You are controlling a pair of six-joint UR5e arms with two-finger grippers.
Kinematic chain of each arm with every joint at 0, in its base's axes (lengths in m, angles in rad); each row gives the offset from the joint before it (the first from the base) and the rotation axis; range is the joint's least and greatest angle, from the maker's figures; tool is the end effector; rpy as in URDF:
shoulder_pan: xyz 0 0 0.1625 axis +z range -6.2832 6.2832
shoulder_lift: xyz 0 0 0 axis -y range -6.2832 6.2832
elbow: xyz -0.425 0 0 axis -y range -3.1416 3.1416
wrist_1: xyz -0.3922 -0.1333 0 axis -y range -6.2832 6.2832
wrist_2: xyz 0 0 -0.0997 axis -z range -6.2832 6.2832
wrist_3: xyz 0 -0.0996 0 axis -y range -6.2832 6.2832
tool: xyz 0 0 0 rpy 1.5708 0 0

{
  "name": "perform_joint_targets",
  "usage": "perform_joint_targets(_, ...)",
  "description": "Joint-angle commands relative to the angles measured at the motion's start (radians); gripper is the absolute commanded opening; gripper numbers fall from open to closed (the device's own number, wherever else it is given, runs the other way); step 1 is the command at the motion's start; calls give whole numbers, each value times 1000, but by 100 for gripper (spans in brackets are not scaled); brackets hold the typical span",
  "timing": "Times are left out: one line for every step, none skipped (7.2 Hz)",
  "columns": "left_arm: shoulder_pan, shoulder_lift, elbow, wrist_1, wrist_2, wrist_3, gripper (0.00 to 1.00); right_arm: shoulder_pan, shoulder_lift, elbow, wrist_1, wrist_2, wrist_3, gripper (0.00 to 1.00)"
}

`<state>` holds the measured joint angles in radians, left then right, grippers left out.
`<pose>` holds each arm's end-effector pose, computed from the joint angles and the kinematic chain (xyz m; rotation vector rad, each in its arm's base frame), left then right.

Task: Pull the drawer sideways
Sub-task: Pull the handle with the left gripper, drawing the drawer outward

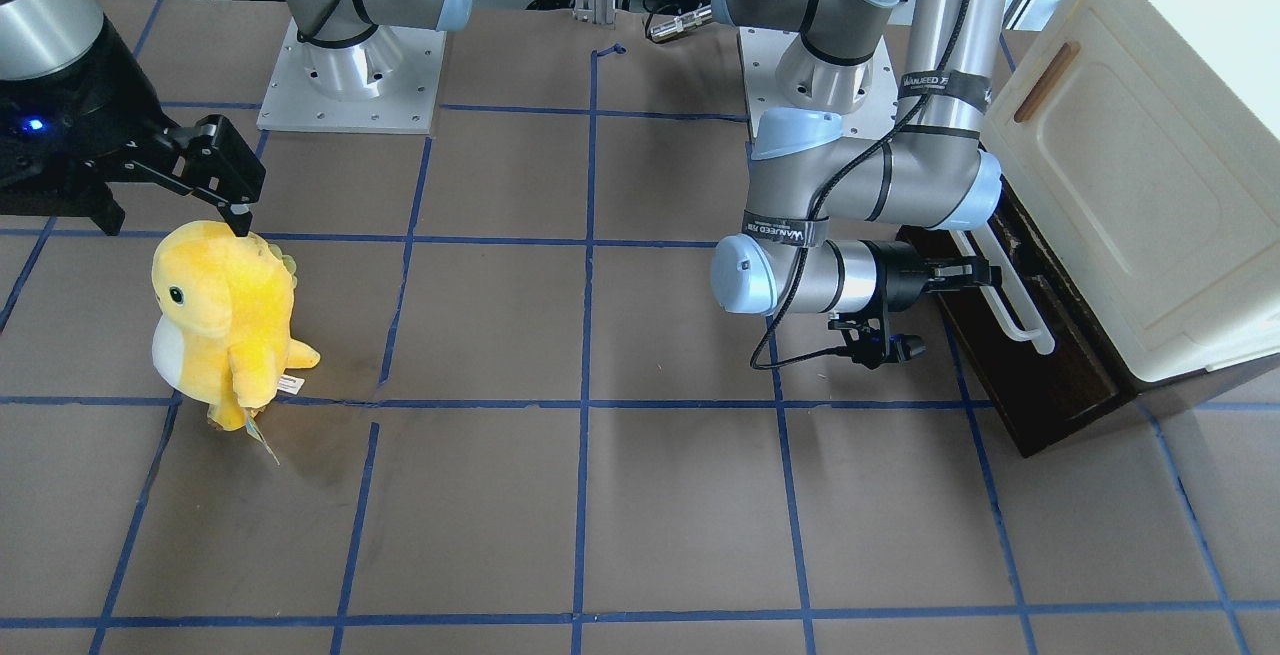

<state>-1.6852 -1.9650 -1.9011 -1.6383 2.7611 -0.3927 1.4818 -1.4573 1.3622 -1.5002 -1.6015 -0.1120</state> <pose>-0.0977 -0.4927 0.1980 0.2528 1.8380 0.4193 0.0817 -0.5501 0.5249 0.0352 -3.1082 0.0331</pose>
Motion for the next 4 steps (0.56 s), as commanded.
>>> perform_joint_targets(-11,0,5,0,-1,2,7,0,0,0,0,0,0,100)
perform_joint_targets(-16,0,5,-1,-1,2,7,0,0,0,0,0,0,100)
perform_joint_targets(-24,0,7,-2,-1,2,7,0,0,0,0,0,0,100)
perform_joint_targets(-28,0,7,-2,-1,2,7,0,0,0,0,0,0,100)
